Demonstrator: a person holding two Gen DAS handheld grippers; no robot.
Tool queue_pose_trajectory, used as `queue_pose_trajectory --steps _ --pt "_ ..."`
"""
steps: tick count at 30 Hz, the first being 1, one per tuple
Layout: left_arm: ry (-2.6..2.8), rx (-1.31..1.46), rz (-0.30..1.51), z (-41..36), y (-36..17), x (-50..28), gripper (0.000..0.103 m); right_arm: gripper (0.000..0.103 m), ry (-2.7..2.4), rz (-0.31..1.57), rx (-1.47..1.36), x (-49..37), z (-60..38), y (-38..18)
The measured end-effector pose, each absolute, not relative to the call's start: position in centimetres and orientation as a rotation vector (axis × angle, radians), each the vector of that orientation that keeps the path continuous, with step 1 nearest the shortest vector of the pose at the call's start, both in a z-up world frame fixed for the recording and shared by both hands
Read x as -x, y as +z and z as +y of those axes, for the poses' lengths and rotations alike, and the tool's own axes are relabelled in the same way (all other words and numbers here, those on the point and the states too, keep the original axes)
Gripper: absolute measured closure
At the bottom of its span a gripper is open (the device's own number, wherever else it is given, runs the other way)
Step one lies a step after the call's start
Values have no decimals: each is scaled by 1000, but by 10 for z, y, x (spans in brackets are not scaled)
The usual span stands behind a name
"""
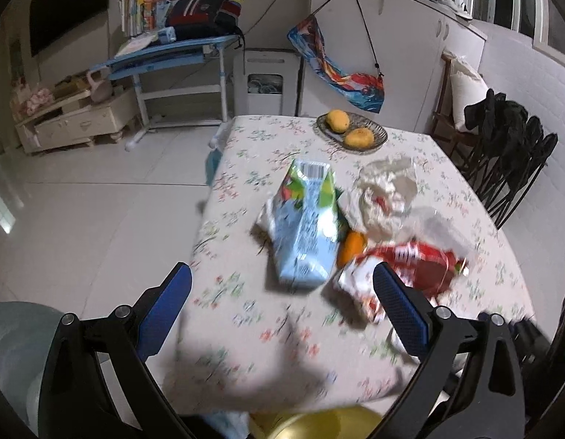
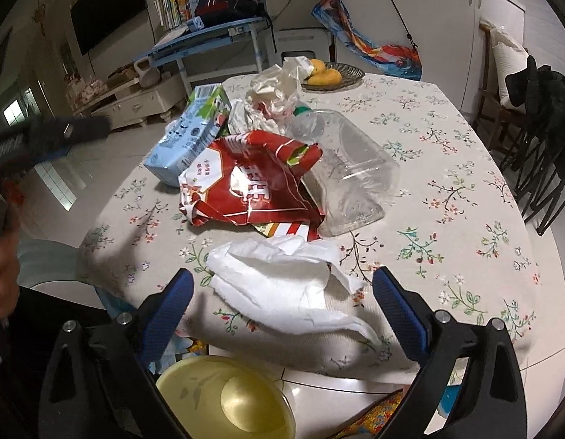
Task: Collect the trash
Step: 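Reach the right gripper to the white tissue while the left gripper reaches the juice carton, then close the right gripper on the white tissue while the left gripper grasps the juice carton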
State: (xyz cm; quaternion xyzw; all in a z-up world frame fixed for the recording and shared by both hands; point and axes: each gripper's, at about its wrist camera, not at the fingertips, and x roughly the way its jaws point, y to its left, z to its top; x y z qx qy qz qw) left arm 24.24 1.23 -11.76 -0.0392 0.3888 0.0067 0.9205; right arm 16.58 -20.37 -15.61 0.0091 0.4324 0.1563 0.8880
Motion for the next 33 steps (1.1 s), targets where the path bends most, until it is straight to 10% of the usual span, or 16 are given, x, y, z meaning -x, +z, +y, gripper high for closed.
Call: queue_pose_trajectory --steps 17,25,30,33 --pt "-51 107 919 -7 -161 -326 7 30 314 931 -11 -182 -201 -173" --pt "-6 127 977 6 -182 -342 7 62 315 919 16 -185 -200 -173" --pt "-49 129 970 9 -182 -343 48 76 338 925 -26 -187 -204 -174" --pt "-43 147 952 14 -178 -340 50 76 340 928 -42 -187 -205 -174"
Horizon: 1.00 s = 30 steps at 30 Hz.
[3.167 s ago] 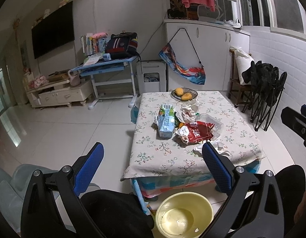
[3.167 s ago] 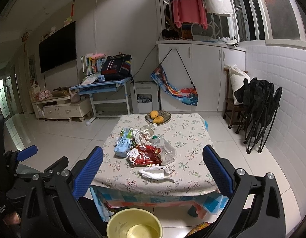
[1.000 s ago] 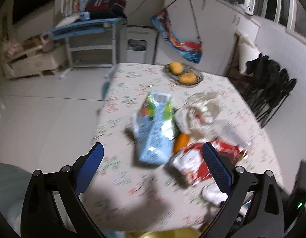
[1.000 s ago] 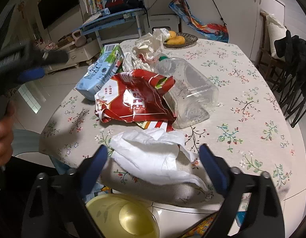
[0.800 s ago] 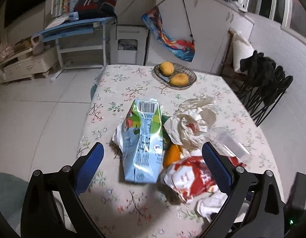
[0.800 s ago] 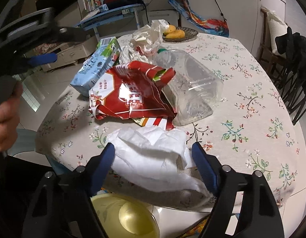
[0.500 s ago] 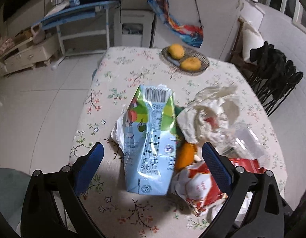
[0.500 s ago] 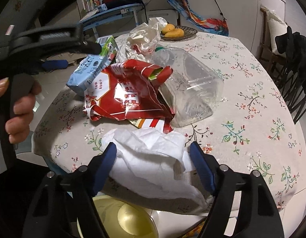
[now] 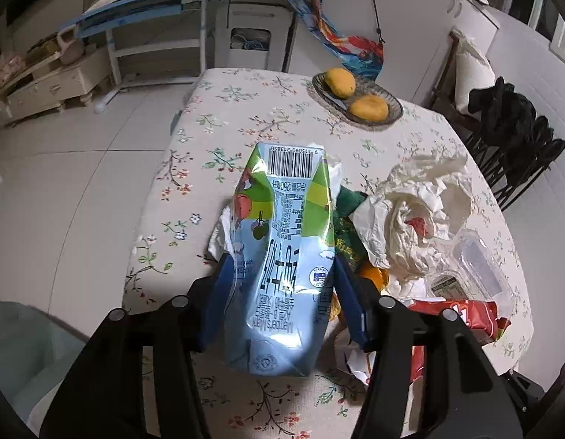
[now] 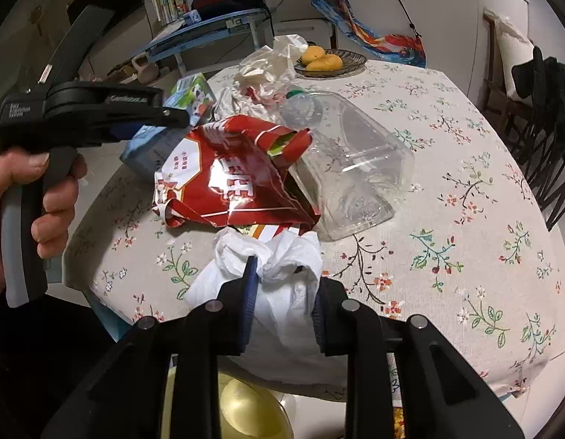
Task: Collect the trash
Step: 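Close the right gripper on the white tissue while the left gripper grasps the juice carton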
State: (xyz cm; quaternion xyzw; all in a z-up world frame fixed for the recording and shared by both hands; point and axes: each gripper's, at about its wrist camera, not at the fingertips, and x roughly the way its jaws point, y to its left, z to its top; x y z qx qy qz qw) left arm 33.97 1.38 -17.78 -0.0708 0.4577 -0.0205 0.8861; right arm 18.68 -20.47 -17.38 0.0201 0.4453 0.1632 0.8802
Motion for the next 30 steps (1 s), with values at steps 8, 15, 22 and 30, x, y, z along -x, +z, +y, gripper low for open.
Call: queue_pose_trajectory --steps 8,15,22,30 --pt "-43 91 923 17 -172 -336 41 76 347 930 -66 -188 -207 -174" --pt "-107 77 906 11 -167 -331 86 82 364 933 -121 -189 -215 -174" --pt "-78 162 943 21 -175 -336 35 82 368 939 -135 -188 -214 -176" --pt "-92 99 962 -1 -187 -353 43 82 373 942 -140 -189 -214 -177"
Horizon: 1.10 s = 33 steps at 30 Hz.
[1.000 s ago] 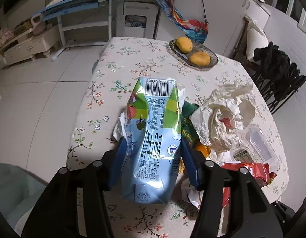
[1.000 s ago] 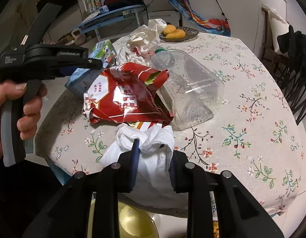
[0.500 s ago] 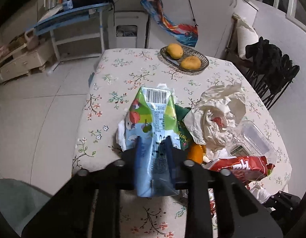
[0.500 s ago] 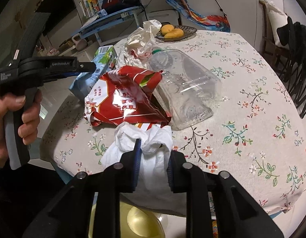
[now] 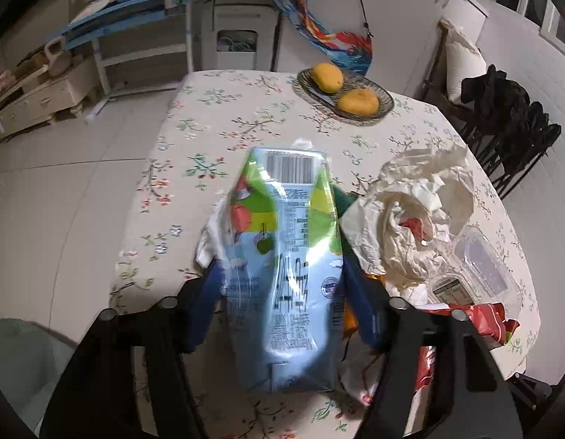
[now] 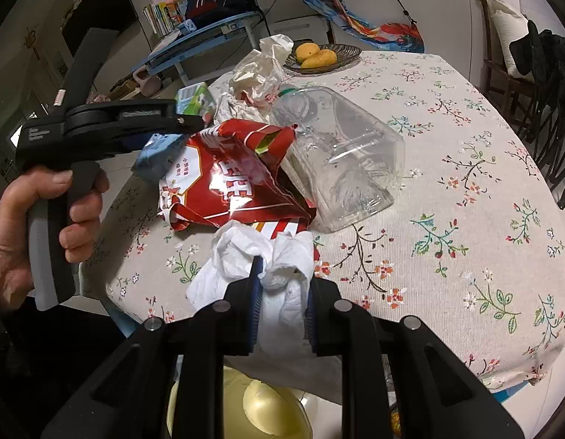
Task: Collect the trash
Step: 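Close the right gripper on the white tissue while the left gripper grasps the juice carton, then carry the tissue with the right gripper and the carton with the left gripper to the basin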
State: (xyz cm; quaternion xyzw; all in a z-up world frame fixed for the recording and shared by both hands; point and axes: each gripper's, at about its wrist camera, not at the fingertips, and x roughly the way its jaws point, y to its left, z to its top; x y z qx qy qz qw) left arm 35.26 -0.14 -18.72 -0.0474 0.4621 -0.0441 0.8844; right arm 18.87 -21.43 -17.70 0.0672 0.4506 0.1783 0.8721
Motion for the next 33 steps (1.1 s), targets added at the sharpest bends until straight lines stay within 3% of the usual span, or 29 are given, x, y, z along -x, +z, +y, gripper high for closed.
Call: queue_pose_trajectory --steps 1,3,17,22,26,27,30,33 --pt "-92 102 957 -1 -186 -352 52 82 375 940 -144 -189 -214 -177" --pt "-99 99 929 -1 -177 -348 58 82 381 931 -148 -188 -215 -175" --pt "-110 177 776 23 -128 -284 62 85 420 870 -163 -165 -218 -154" --pt "-113 190 779 30 -123 -269 77 85 433 859 -146 -154 -213 -149" --pt "-119 159 898 28 -145 -266 77 85 426 860 -140 -147 -213 -149" --pt "-121 138 935 27 -152 -266 72 85 421 864 -142 -145 -214 -150" --pt "-82 44 1007 18 -179 -254 43 85 415 872 -155 -145 -217 -153" --pt "-89 -51 1049 5 -194 -246 43 85 414 874 -159 -146 -217 -154"
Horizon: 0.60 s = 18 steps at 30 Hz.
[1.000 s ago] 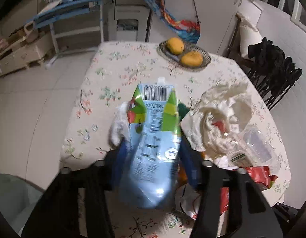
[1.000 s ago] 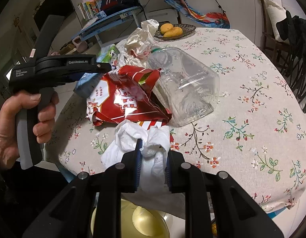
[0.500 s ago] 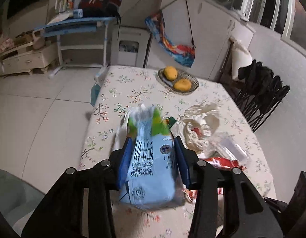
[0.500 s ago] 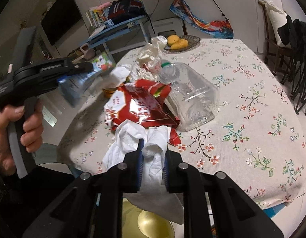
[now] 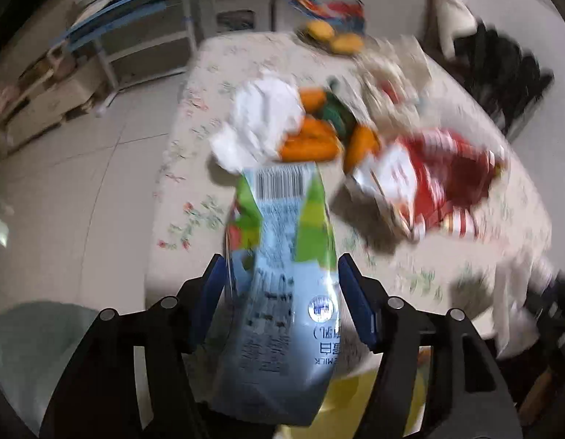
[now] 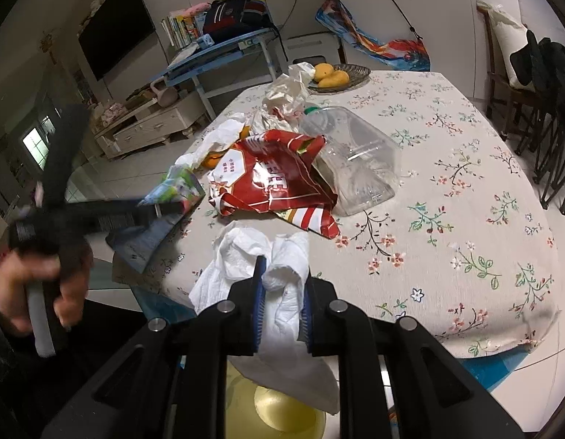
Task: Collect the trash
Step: 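Carry the tissue with the right gripper and the carton with the left gripper to the basin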
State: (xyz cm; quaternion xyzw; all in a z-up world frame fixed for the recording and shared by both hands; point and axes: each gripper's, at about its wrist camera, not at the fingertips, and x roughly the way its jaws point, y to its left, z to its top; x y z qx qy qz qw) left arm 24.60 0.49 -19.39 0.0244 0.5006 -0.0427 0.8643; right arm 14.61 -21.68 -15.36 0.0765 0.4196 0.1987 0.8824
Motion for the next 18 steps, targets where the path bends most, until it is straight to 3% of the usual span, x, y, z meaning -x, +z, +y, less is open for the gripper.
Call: queue_pose_trajectory --steps 18 --pt "-106 28 863 4 -144 -172 44 85 541 899 -122 -89 -192 -149"
